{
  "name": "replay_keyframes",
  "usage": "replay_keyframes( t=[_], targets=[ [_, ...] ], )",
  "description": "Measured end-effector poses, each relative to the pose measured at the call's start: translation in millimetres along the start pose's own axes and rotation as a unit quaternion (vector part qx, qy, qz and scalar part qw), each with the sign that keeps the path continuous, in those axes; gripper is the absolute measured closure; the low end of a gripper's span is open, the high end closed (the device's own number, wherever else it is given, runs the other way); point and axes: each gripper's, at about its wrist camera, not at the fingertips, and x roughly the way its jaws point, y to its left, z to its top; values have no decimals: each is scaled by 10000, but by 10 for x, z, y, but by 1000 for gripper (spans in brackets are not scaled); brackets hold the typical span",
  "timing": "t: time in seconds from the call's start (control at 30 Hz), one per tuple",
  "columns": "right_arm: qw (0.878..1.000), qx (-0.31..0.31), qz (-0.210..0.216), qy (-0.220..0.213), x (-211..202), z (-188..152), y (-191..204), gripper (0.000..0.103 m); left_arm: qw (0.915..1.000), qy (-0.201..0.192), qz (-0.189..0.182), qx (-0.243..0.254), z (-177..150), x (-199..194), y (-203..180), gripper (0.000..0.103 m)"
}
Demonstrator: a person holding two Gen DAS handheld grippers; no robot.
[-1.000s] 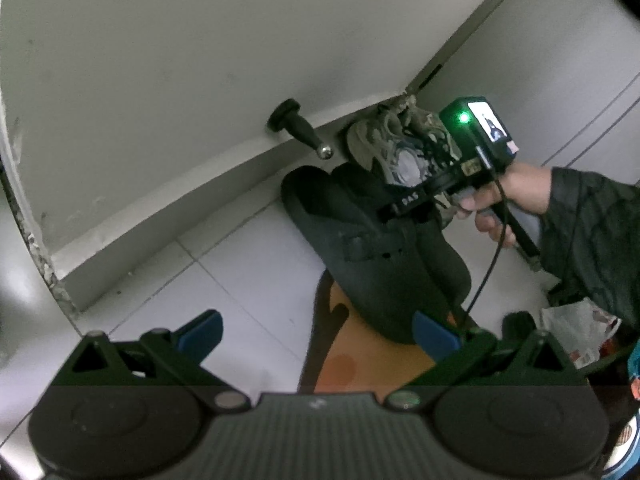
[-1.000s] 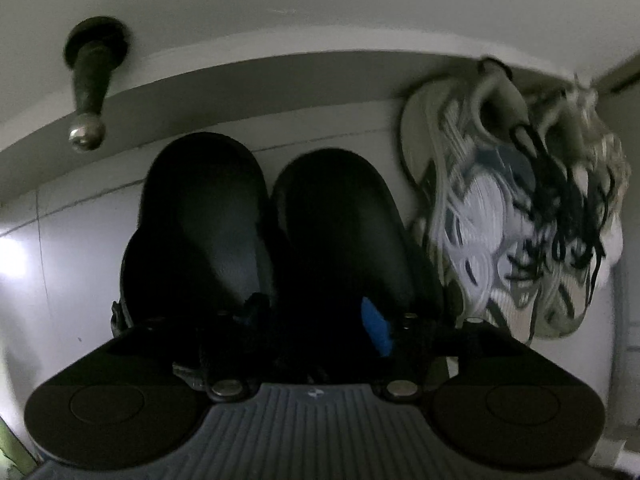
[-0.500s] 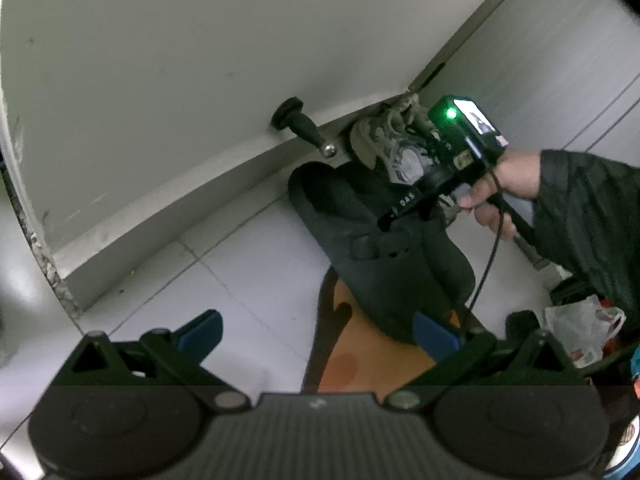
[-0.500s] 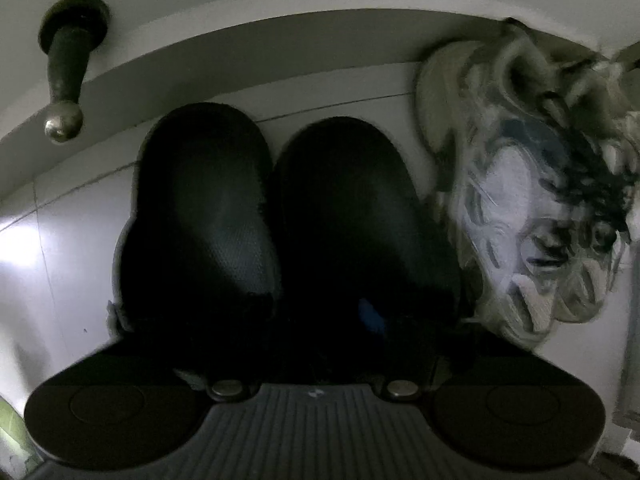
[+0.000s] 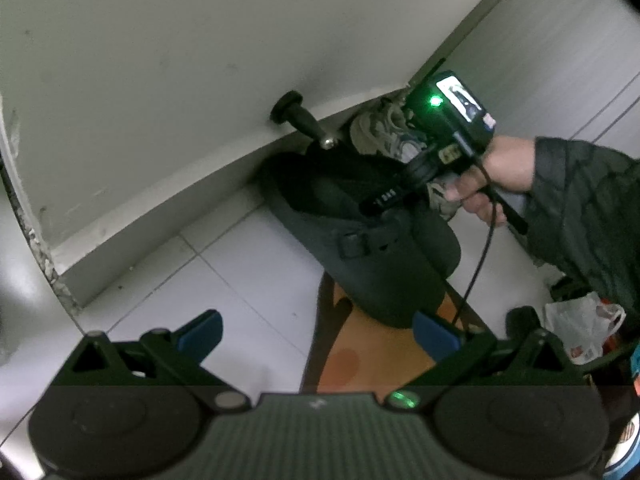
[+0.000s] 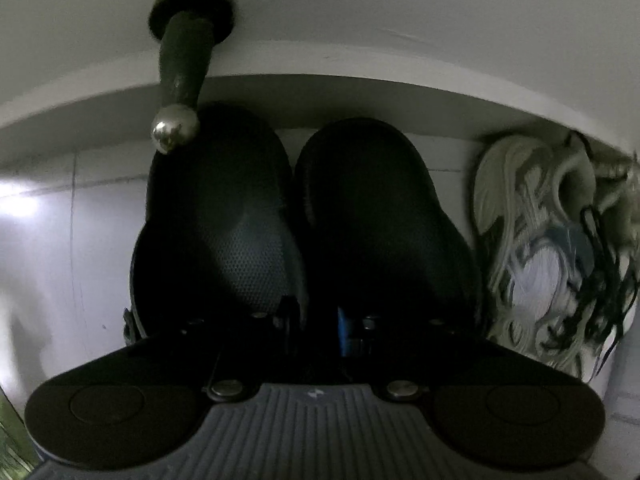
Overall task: Organize scattered shoes
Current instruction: 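Lower the black strap clogs beside the grey sneakers with the right gripper, then push the strap clogs against the wall and open the right gripper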
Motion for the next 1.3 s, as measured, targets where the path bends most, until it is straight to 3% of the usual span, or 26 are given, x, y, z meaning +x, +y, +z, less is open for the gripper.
replay_keyframes(
  t=[0.3, 0.4, 0.5, 0.6, 0.67, 0.73, 0.87, 0.97, 1.17, 1.3],
  targets=[
    [9994, -139, -158, 269, 3, -4, 4, 81, 9999, -24, -70, -116, 1, -26, 29, 0],
    [9997, -36, -29, 238, 18, 13, -96, 81, 9999, -13, -129, -111, -9, -30, 21, 0],
    [9999, 63, -65, 48, 47, 33, -120, 72, 9998, 6, -163, -113, -16, -32, 17, 0],
    [9988, 10, -436, -229, -2, 33, -18, 55, 9997, 40, -197, -147, -26, -31, 17, 0],
    [9983, 125, -330, -458, -117, 8, 12, 53, 9996, 33, -210, -159, -27, -34, 16, 0],
    [9971, 301, -183, -682, -276, -14, -10, 43, 9996, 25, -220, -177, -31, -41, 17, 0],
    [9920, 563, -262, -1098, -620, -212, -154, 42, 9995, -18, -231, -202, -29, -66, 19, 0],
    [9897, 785, -420, -1124, -718, -412, -363, 42, 9997, -79, -198, -150, -28, -89, 7, 0],
    [9885, 1164, -599, -757, -643, -735, -681, 41, 9996, -39, -229, -147, -44, -81, -2, 0],
    [9908, 950, -696, -673, -498, -849, -598, 20, 9996, -3, -232, -164, -48, -72, 11, 0]
  ],
)
